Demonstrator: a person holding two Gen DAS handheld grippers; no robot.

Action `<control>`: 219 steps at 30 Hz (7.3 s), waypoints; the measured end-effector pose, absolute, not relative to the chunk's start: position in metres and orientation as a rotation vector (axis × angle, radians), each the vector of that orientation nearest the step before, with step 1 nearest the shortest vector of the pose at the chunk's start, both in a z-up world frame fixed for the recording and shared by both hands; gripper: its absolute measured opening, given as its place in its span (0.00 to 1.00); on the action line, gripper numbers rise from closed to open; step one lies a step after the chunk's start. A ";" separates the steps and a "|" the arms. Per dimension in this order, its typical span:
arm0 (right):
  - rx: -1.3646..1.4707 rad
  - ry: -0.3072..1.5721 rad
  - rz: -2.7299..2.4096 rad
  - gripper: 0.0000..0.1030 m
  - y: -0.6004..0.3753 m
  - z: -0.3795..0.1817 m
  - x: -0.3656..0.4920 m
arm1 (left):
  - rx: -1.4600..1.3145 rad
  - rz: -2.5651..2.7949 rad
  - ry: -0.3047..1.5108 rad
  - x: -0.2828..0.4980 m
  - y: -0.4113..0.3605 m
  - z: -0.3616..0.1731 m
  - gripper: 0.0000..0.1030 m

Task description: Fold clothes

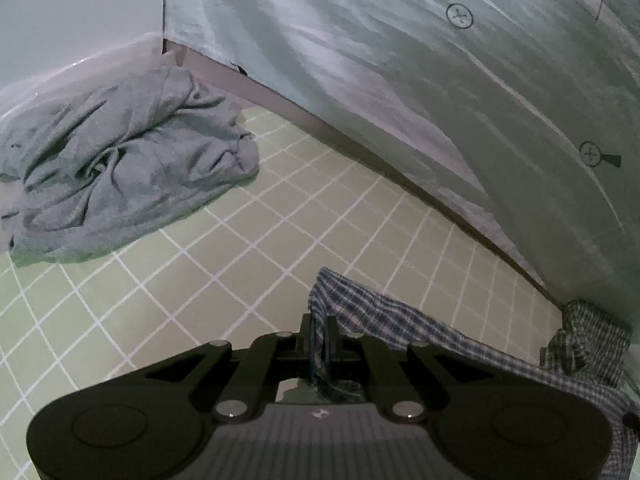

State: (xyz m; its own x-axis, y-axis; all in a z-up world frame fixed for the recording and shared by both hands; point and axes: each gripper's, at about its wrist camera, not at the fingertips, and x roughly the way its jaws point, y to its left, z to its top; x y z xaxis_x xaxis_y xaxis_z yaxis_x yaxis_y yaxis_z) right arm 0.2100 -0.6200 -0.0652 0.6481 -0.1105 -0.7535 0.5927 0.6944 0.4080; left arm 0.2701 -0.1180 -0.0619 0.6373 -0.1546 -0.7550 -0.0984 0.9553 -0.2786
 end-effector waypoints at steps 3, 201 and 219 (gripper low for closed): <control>0.708 0.776 -0.439 0.05 -0.627 -0.066 0.210 | -0.300 -0.038 0.889 0.269 -0.123 -0.063 0.05; 0.364 1.079 -0.453 0.63 -0.358 -0.102 -0.212 | 0.358 -0.629 1.234 -0.123 -0.194 -0.095 0.48; 0.546 0.731 -0.327 0.05 -0.421 -0.019 -0.157 | -0.305 -0.676 1.134 -0.015 -0.183 0.001 0.04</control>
State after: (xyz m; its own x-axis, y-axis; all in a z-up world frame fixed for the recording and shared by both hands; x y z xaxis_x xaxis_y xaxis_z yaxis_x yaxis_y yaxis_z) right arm -0.1565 -0.4212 -0.0186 0.7035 -0.0940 -0.7044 0.4627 0.8129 0.3536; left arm -0.0151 -0.1831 0.0009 0.2543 -0.6354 -0.7291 0.3393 0.7646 -0.5479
